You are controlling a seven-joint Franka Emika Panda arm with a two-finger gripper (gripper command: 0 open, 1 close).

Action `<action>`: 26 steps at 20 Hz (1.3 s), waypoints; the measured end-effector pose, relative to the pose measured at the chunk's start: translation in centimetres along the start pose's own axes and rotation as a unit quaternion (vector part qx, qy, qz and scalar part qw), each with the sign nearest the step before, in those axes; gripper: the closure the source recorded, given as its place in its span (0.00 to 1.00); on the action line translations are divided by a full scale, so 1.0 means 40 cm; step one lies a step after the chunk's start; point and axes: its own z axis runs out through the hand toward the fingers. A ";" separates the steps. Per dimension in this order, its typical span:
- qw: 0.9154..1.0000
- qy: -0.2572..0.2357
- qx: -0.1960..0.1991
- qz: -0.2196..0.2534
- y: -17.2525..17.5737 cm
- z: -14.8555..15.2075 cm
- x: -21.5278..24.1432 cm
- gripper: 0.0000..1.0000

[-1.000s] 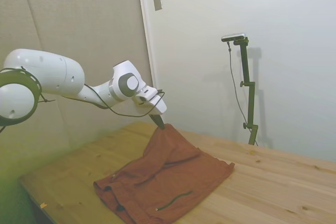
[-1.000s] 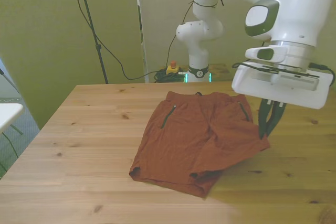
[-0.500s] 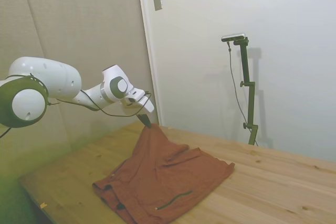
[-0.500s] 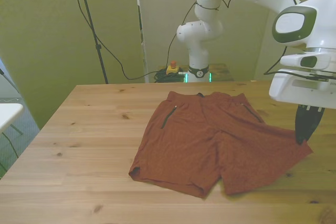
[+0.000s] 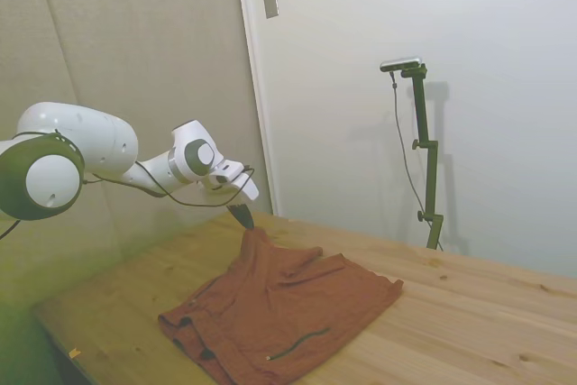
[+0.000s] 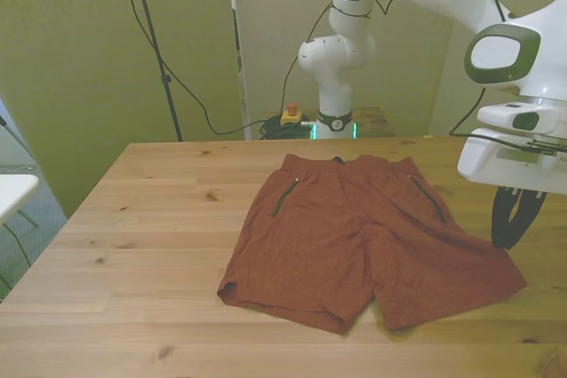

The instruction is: Unfold the shorts

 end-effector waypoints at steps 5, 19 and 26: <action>1.000 -0.003 -0.005 -0.001 0.016 0.025 -0.001 0.00; 1.000 -0.002 0.002 0.010 0.074 -0.068 0.029 0.00; 0.986 -0.021 -0.122 0.112 0.246 -0.146 0.084 0.00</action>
